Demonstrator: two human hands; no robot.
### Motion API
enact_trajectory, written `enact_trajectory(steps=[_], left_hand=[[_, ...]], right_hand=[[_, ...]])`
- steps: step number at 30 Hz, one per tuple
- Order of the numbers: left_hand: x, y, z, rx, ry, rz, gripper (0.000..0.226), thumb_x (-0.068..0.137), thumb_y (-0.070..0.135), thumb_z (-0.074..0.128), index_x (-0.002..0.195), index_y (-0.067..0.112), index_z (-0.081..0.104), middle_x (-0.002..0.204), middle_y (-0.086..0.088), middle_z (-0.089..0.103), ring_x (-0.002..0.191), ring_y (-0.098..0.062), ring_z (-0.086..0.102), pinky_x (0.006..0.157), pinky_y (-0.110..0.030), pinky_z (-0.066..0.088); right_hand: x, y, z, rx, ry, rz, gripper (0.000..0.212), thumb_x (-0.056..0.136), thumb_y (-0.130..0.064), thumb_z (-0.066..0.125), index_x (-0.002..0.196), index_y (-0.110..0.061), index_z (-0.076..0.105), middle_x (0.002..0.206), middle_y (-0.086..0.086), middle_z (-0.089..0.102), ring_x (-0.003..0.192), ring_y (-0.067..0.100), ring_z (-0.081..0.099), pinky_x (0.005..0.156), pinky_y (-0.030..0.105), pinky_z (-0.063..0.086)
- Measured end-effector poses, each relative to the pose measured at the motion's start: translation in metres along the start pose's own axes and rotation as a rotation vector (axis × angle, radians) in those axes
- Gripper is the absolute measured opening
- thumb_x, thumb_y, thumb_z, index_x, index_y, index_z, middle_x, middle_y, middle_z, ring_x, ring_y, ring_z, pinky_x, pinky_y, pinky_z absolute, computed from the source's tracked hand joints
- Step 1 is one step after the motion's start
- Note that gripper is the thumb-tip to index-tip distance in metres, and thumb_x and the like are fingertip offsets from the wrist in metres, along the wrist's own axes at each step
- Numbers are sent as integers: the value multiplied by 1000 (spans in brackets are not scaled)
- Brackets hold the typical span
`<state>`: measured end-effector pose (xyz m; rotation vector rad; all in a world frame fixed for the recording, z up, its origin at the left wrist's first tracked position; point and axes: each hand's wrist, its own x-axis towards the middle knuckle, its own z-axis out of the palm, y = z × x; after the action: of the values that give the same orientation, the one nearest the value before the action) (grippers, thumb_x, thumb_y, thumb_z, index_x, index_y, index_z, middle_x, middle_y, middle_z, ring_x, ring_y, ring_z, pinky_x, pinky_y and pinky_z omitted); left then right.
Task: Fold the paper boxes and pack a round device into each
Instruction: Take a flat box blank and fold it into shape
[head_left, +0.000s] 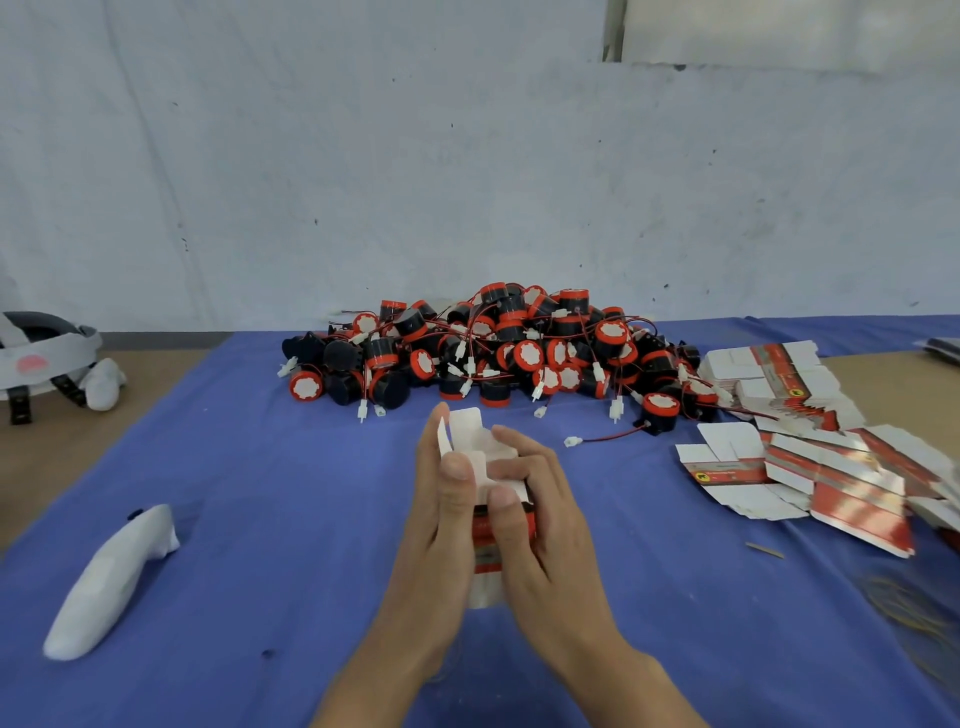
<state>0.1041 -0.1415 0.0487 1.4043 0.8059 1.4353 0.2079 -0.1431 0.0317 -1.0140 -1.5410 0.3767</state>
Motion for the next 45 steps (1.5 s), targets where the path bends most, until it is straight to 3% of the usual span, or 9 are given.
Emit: enact_trajectory(steps=[4, 9, 12, 17, 22, 25, 32, 40, 45], left_hand=[[4, 5, -5, -5, -43, -8, 58, 82, 76, 46, 135, 52, 43, 119, 10, 68, 105, -9, 68, 80, -20, 56], [7, 10, -14, 21, -89, 8, 21, 88, 31, 55, 103, 16, 52, 92, 1, 67, 79, -11, 67, 65, -21, 54], [6, 6, -15, 79, -80, 4, 13, 83, 19, 49, 94, 13, 49, 90, 0, 66, 75, -14, 64, 61, -25, 54], [6, 4, -15, 123, -83, -5, 16, 88, 31, 50, 93, 19, 60, 106, 10, 70, 92, -13, 68, 72, -27, 57], [16, 11, -13, -312, -116, -307, 49, 82, 59, 52, 111, 29, 75, 125, -7, 67, 112, -25, 60, 105, -50, 42], [16, 8, -10, -367, -182, -379, 38, 82, 48, 56, 108, 28, 76, 114, -13, 54, 101, -34, 46, 93, -50, 41], [13, 0, -13, -161, -198, -311, 24, 93, 35, 67, 117, 38, 62, 108, -11, 73, 92, -27, 71, 70, -35, 57], [15, -9, -13, -5, -209, -264, 31, 100, 20, 59, 127, 34, 61, 121, -3, 70, 108, -27, 68, 87, -50, 59], [17, 0, -13, -281, -258, -362, 30, 103, 25, 48, 123, 15, 68, 113, -14, 71, 93, -22, 71, 67, -29, 56]], right_hand=[[4, -3, -4, 64, 14, 16, 24, 97, -60, 42, 98, -41, 56, 142, -21, 43, 135, 5, 45, 91, 6, 39], [2, -2, -10, 108, -60, 15, 20, 93, -42, 45, 112, -42, 53, 136, -18, 51, 125, 21, 54, 96, 42, 50], [1, -1, -11, 32, -136, -30, 39, 91, -36, 44, 129, -44, 45, 133, -20, 50, 125, 20, 52, 97, 34, 49], [4, 3, -13, -62, -121, -77, 33, 89, -31, 42, 117, -42, 54, 127, -21, 44, 125, 15, 51, 90, 12, 44], [9, 10, -22, -135, 8, -78, 27, 87, -31, 39, 103, -26, 59, 123, -17, 42, 114, 13, 53, 78, 14, 44], [11, 9, -24, -164, 30, -96, 27, 85, -30, 39, 102, -26, 60, 125, -15, 41, 113, 12, 53, 77, 19, 47], [5, 5, -26, -212, -46, -156, 39, 101, -57, 34, 132, -33, 39, 135, -21, 36, 120, 6, 49, 93, 12, 40], [5, 4, -25, -328, -107, -295, 56, 102, -61, 29, 143, -24, 38, 142, -7, 38, 126, 17, 48, 101, 39, 47], [10, 6, -30, -297, -55, -310, 55, 104, -58, 26, 147, -23, 33, 142, -12, 31, 134, 7, 38, 106, 15, 34]])
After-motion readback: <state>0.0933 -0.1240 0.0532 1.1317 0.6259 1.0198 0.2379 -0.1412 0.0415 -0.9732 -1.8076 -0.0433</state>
